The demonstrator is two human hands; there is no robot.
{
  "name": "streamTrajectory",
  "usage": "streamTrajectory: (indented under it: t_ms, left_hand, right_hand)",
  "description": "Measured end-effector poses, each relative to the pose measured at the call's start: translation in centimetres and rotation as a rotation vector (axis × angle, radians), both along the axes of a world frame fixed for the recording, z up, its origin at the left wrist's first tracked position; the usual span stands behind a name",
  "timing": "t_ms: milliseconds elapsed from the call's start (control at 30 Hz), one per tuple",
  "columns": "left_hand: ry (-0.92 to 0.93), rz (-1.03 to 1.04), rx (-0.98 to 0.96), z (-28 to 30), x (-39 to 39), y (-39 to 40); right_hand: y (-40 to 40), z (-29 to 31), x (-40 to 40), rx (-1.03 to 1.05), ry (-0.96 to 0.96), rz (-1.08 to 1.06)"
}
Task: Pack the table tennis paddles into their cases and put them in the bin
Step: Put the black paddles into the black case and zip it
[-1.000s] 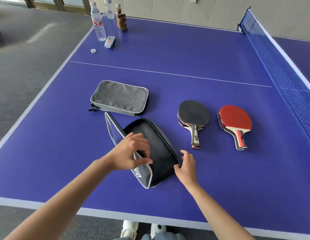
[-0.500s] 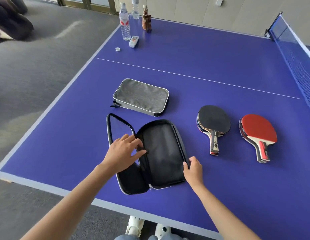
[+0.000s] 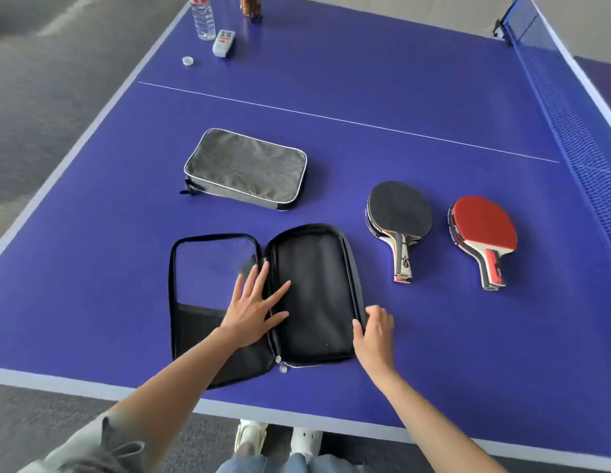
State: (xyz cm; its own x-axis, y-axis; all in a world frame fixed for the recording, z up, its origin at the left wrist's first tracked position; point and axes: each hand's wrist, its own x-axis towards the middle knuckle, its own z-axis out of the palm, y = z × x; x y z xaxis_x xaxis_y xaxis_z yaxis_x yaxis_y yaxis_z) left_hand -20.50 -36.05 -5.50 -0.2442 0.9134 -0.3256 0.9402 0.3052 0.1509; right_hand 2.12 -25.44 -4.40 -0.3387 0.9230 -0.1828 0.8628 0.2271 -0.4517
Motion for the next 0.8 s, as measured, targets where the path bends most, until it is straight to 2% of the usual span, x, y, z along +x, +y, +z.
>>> streamTrajectory:
  t_ms: [133, 267, 333, 433, 533, 633, 733, 800]
  left_hand:
    - [-0.038, -0.047, 0.027, -1.3, -0.3, 0.8]
    - [-0.092, -0.132, 0.060, -1.3, -1.1, 1.4]
    - [-0.115, -0.100, 0.076, -1.3, -1.3, 1.4]
    - [-0.123, 0.026, 0.040, -1.7, -1.8, 1.3]
    - [-0.114, -0.015, -0.006, -2.3, -2.7, 1.4]
    - [-0.149, -0.017, -0.028, -1.9, -3.0, 2.0]
    - [-0.155, 0.005, 0.055, -1.2, -1.9, 3.3]
    - [-0.154, -0.014, 0.128, -0.7, -1.0, 4.6]
  right_hand:
    - [1.2, 0.2, -1.4, 0.266, -0.126, 0.243]
    - [2.4, -0.7, -4.4, 0.169, -0.131, 0.463]
    - [2.5, -1.7, -4.6, 0.103, -0.156, 0.514]
    - [2.2, -3.0, -3.4, 0.179, -0.250, 0.540]
    - [2.2, -3.5, -3.1, 0.233, -0.268, 0.535]
    - [2.8, -2.9, -4.0, 0.185, -0.247, 0.535]
    - [3.8, -1.4, -4.6, 0.109, -0.096, 0.480]
    - [5.2, 0.7, -4.6, 0.190, 0.054, 0.335]
